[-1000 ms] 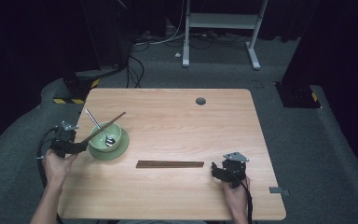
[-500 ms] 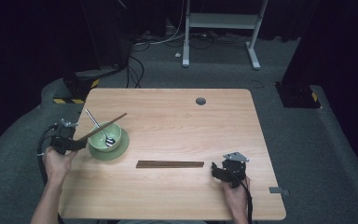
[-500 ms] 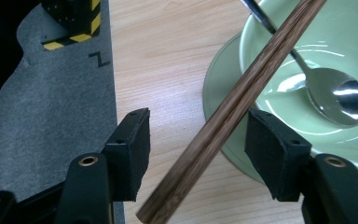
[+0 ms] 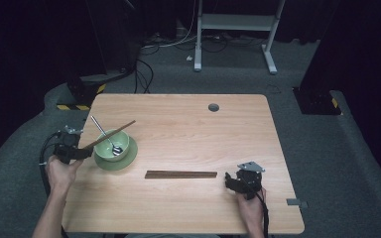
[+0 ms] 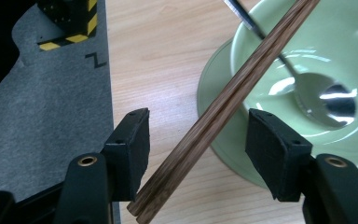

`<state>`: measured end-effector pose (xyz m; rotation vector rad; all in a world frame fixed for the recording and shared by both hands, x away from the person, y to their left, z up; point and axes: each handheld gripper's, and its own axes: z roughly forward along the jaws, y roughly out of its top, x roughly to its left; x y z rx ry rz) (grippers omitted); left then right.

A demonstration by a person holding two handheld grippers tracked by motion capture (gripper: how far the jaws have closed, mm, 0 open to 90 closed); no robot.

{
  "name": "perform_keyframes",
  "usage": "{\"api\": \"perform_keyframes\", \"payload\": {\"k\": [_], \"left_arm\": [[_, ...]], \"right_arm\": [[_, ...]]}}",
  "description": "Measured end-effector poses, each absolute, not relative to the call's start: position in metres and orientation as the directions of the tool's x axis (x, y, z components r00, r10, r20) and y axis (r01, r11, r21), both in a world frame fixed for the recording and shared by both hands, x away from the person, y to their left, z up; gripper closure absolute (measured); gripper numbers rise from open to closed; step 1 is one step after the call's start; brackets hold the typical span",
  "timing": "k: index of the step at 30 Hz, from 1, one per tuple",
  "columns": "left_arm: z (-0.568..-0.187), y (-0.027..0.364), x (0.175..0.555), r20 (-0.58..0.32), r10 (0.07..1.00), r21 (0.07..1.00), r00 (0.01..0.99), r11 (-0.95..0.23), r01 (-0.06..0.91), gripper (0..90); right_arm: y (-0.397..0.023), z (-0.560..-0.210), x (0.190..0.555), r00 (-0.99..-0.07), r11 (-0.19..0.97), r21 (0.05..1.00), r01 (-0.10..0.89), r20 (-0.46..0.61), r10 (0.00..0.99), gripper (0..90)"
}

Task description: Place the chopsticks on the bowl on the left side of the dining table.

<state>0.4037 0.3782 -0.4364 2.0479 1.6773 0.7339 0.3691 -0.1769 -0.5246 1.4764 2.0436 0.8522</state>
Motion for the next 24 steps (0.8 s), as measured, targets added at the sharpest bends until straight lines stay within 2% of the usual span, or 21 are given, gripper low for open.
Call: {"api": "perform_keyframes", "payload": {"k": [11,24], "left_arm": [[-0.42,0.347,0.417,0.109,0.966,0.649,0.236,-0.249,0.719,38.1],[-0.428,0.326,0.449,0.02,0.971,0.662,0.237,-0.191,0.725,36.0]], "right_arm": [[-0.177,-0.525,0.369,-0.306,0.226,0.72,0.656,-0.02,0.952,21.7],[-0.177,-0.525,0.369,-0.307,0.226,0.72,0.656,-0.019,0.952,21.8]]}}
